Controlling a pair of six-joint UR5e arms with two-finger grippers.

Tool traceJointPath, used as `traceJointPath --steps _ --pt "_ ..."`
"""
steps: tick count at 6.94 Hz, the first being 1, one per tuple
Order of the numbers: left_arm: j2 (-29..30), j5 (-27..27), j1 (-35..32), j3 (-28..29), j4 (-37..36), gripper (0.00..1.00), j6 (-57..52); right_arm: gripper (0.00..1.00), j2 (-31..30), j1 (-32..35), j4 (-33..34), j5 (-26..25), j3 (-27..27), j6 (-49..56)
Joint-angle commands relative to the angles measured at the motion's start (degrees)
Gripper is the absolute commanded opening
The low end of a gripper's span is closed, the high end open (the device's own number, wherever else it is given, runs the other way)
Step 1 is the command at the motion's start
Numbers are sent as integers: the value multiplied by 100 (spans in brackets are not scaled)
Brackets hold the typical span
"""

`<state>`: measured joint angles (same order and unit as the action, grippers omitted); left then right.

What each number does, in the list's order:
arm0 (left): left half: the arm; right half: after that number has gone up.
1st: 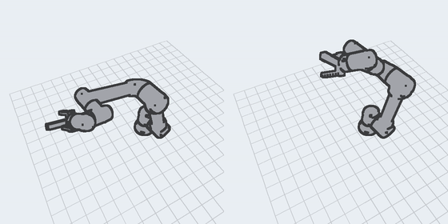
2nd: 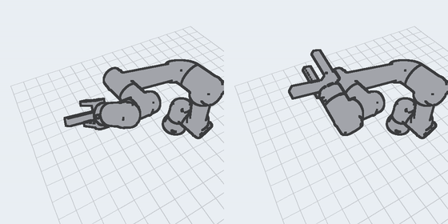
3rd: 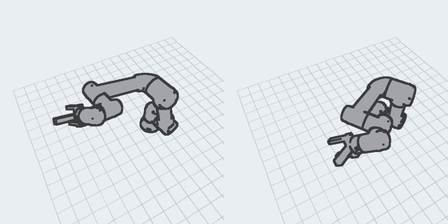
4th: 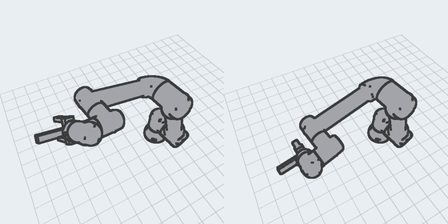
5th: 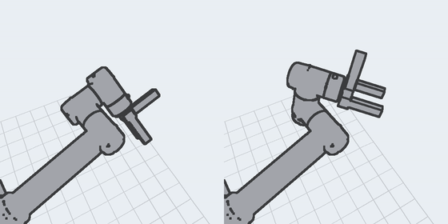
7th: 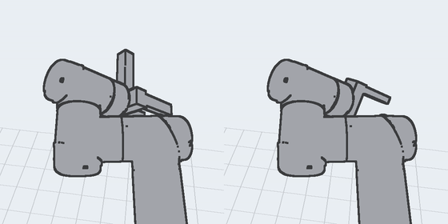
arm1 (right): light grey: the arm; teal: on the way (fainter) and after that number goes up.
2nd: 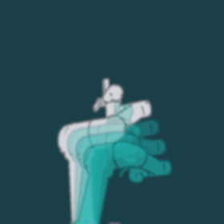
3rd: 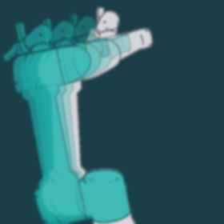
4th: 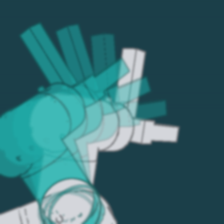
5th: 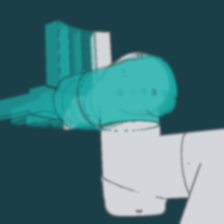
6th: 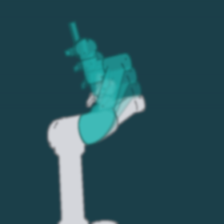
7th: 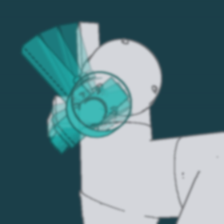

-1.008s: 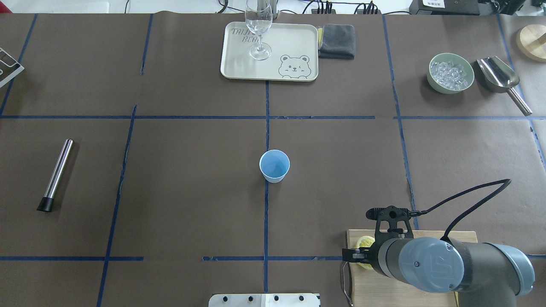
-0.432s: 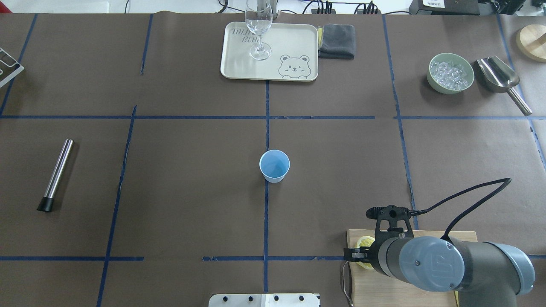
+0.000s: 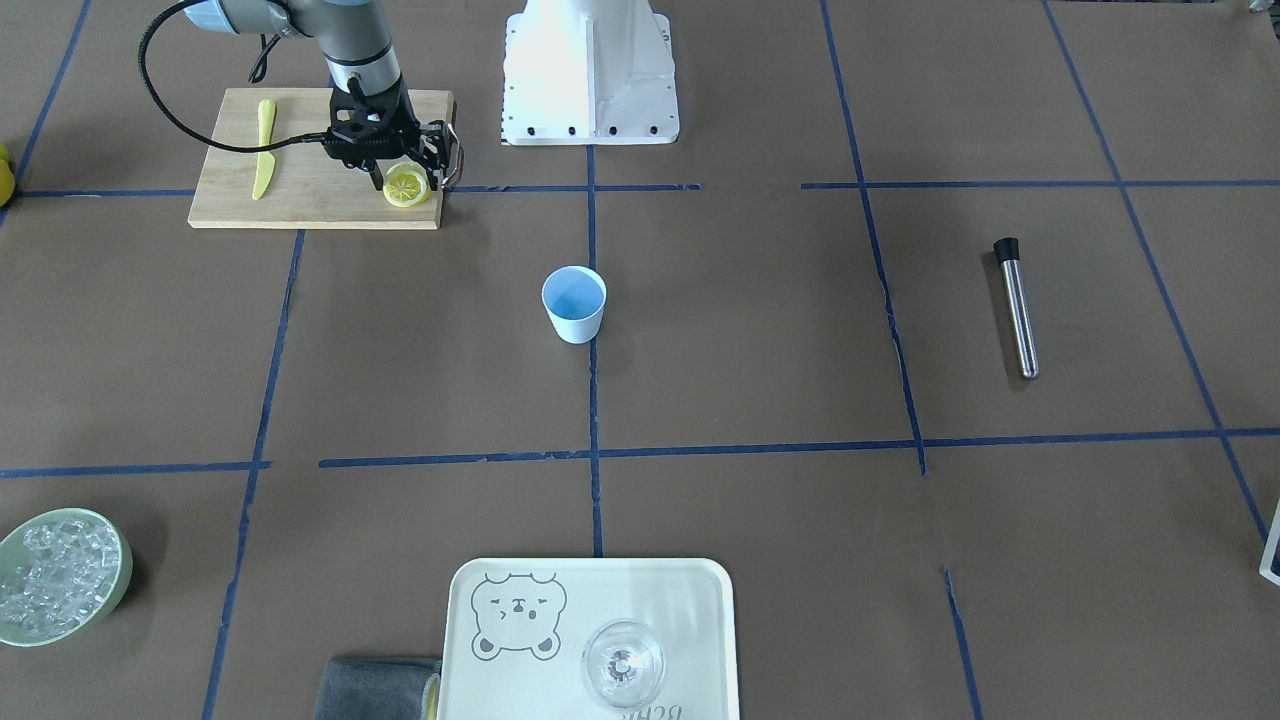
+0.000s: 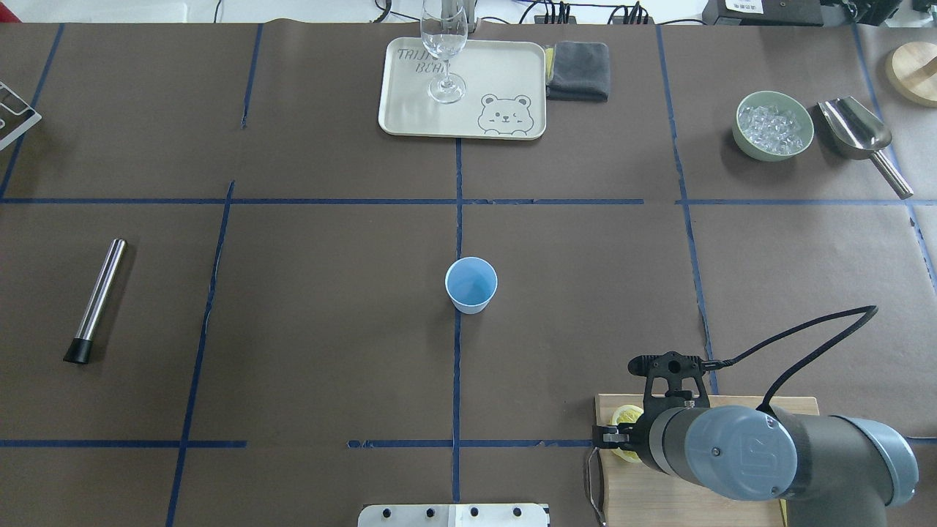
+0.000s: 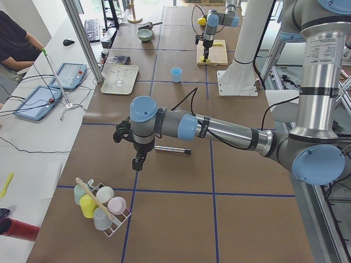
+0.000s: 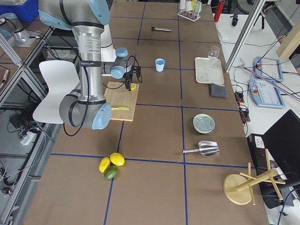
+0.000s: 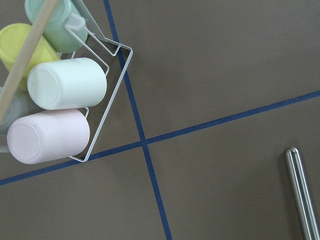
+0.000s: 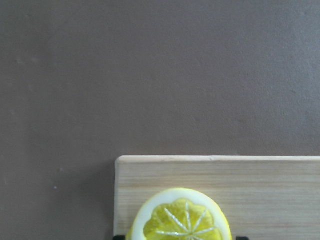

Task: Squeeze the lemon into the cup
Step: 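Lower the right gripper and close it on the lemon slice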

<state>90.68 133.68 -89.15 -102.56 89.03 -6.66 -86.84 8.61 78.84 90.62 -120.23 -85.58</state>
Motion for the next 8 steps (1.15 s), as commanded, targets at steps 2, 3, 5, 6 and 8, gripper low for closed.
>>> traceJointPath --steps 2,3,5,6,8 --pt "-7 0 -6 -9 0 100 -2 71 0 0 0 0 0 -2" --pt "-7 0 -6 0 0 100 -2 70 0 0 0 0 0 -2" --pt "-16 0 -6 0 0 100 -2 54 0 17 0 0 -18 -11" --pt "-16 0 3 0 0 100 -2 52 0 35 0 8 -35 -2" --pt "-16 0 3 17 0 100 -2 53 9 114 0 70 -105 -2"
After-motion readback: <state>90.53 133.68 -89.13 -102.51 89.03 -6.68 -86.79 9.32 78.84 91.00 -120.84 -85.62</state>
